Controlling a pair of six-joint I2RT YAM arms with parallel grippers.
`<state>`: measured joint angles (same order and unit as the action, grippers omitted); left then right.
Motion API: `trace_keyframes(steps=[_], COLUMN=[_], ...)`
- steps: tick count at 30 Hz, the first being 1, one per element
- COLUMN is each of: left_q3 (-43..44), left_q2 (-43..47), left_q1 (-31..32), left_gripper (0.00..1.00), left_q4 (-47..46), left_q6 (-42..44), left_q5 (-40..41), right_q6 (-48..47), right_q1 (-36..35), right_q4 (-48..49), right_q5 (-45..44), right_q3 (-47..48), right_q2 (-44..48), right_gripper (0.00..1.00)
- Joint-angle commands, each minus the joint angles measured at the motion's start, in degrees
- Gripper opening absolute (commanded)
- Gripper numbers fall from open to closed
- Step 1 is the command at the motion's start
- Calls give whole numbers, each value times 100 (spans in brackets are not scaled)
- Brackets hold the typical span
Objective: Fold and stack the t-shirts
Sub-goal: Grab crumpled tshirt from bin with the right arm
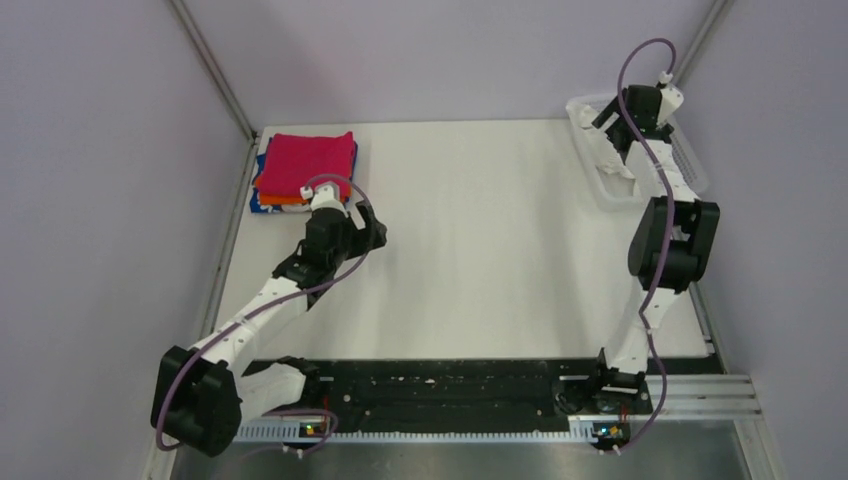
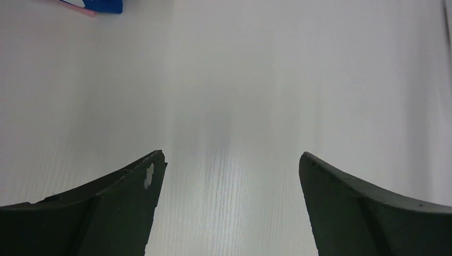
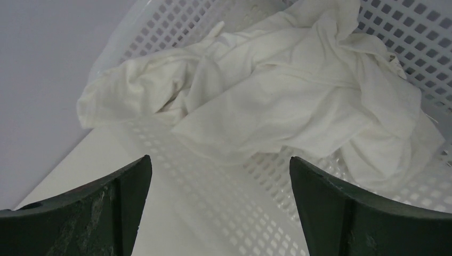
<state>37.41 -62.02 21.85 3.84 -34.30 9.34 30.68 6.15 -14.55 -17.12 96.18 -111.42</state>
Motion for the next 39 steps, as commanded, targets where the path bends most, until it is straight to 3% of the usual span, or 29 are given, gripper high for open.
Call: trace_keyframes(steps=[1, 9, 13, 17, 19, 21, 23, 25, 32, 39], left_q3=[390, 602, 696, 723, 745, 744, 734, 695, 416, 34], left_q2=[-253, -649, -766, -797, -793, -778, -725, -651, -175, 473], left_q1=[8, 4, 0, -4, 4, 1, 0, 0, -4, -4], left_gripper=[99, 99, 99, 99, 99, 99, 99, 99, 99, 99], left_q4=[-203, -190, -147, -103, -63, -35, -24, -23, -103, -108], left_q6=[138, 153, 137, 173, 186, 183, 172, 153, 52, -94], left_q5=[203, 142, 172, 218, 235, 224, 207, 184, 82, 10], right_q6=[352, 1130, 1621, 1799, 1787, 1704, 1571, 1343, 450, -6], right_q1=[276, 343, 351, 350, 350, 352, 358, 360, 360, 247], right_q4=[-491, -409, -335, -89, 67, 215, 265, 380, 804, 1213], right_q5=[344, 480, 386, 562, 580, 596, 557, 507, 654, 2079], right_q3=[1229, 3222, 3410, 3415, 3408, 3438, 3522, 3557, 3297, 2299], right_q2=[-1050, -2983, -3459, -3722, -3769, -3726, -3599, -3337, -1945, -260], right_gripper=[98, 97, 96, 88, 76, 50, 18, 0, 0, 0])
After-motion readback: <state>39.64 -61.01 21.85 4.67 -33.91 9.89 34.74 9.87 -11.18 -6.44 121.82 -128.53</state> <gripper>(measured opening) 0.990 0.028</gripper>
